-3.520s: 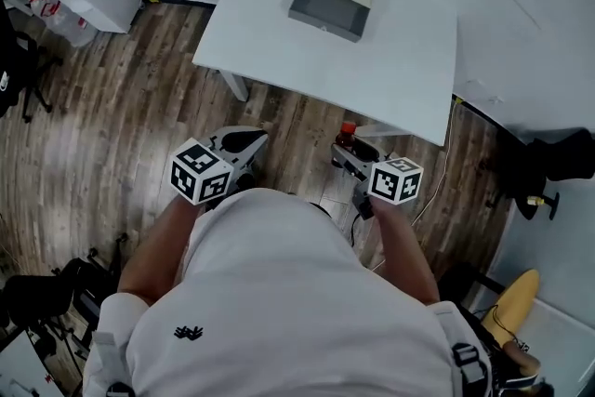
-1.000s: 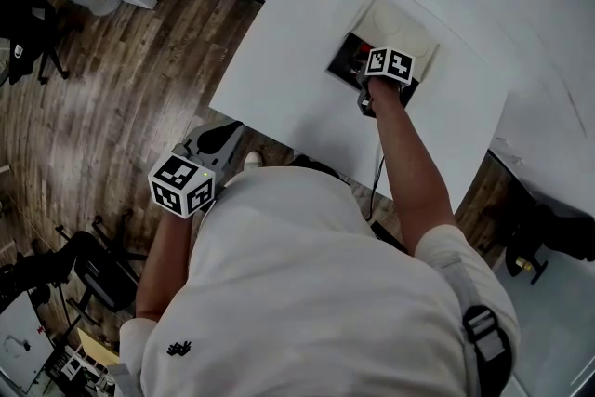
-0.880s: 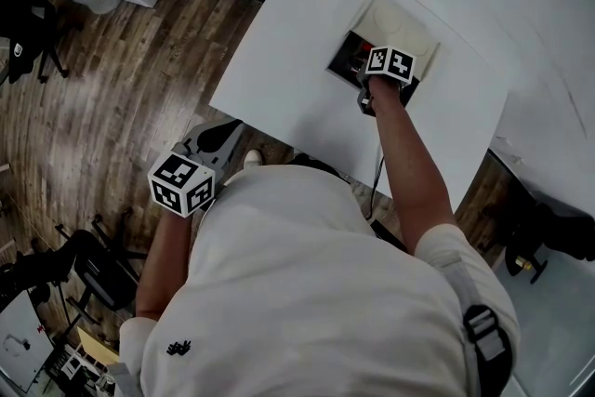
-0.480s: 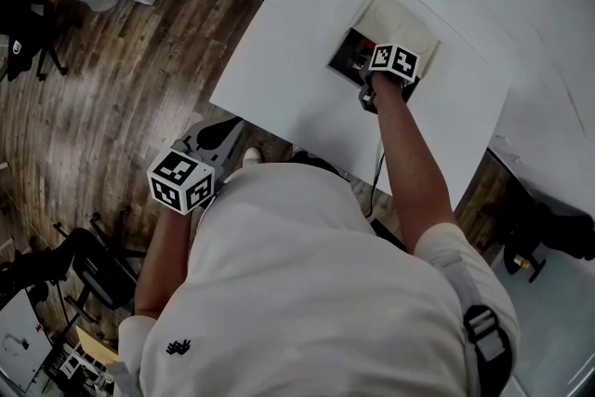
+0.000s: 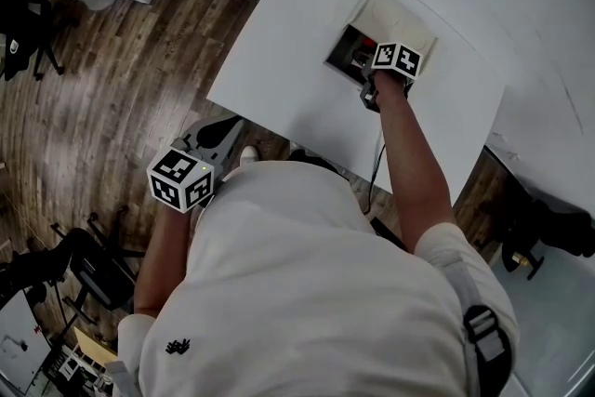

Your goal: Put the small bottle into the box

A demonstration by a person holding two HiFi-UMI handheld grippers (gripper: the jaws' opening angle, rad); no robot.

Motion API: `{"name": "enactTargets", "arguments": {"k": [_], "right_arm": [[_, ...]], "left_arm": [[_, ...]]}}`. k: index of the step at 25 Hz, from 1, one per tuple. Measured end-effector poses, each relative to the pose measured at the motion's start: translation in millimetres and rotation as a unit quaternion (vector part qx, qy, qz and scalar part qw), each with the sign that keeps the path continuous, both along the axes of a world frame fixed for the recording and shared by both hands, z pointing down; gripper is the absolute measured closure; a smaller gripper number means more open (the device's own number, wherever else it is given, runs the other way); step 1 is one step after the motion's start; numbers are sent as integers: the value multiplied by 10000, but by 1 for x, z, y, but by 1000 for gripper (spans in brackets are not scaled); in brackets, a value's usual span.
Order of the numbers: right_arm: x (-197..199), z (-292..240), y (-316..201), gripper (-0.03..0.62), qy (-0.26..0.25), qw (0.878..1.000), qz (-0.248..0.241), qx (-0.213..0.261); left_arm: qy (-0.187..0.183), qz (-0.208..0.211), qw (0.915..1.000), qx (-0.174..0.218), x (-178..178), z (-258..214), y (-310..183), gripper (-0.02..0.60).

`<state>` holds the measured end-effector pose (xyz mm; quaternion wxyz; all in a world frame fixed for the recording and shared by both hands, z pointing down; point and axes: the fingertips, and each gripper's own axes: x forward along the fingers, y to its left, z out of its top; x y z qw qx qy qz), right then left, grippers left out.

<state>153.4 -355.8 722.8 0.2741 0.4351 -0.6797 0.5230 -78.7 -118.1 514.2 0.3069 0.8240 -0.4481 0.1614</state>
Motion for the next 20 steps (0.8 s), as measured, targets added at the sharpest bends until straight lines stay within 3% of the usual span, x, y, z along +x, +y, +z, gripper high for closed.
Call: {"name": "enactTargets", "arguments": {"k": [20], "right_arm": [[6, -15, 8, 333, -45, 9999, 74, 95]], "left_arm": [[70, 215, 9997, 37, 3, -2, 3, 575]]}}
